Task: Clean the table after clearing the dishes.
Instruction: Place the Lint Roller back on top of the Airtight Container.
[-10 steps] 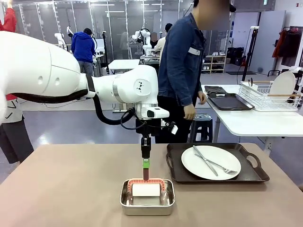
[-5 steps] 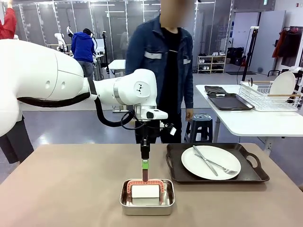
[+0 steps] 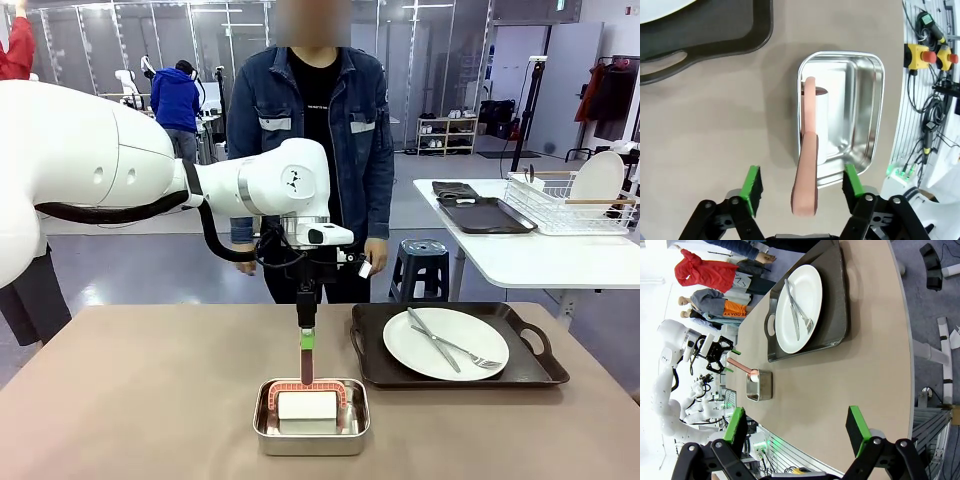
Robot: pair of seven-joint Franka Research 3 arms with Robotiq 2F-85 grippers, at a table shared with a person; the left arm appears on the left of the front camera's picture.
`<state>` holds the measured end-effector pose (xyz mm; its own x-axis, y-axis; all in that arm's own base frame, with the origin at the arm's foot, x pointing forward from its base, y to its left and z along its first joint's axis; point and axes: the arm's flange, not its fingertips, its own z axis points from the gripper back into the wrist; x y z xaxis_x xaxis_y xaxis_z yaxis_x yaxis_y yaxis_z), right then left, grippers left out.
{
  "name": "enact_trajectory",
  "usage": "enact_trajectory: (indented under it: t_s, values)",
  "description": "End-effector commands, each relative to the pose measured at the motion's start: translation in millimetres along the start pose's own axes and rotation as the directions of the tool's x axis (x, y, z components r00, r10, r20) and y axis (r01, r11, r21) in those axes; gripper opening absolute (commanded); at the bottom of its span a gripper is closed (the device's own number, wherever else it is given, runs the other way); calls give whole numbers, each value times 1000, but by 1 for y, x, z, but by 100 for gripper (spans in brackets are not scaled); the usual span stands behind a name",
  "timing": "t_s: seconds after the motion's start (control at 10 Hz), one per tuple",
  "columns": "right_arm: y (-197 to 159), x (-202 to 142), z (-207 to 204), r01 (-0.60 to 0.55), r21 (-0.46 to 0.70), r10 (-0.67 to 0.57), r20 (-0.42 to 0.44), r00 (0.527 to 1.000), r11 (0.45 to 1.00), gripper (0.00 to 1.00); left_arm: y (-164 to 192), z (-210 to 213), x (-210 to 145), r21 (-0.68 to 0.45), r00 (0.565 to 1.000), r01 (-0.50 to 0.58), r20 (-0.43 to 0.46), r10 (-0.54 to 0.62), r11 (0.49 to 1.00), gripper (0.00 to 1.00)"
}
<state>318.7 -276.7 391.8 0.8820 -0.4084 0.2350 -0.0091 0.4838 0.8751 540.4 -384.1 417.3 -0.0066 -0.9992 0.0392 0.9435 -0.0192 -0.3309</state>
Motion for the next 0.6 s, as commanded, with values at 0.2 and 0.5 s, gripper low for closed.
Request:
enact_trajectory:
  t_s: [0.2,0.5]
  values:
    - [2,-1,1,-5,9,5,4,1000,1000,100,0,1,-1,1,1000,-1,1,1,1000,100]
    - [2,-1,1,-5,9,5,4,1000,1000,100,0,1,-1,1,1000,-1,1,1,1000,100]
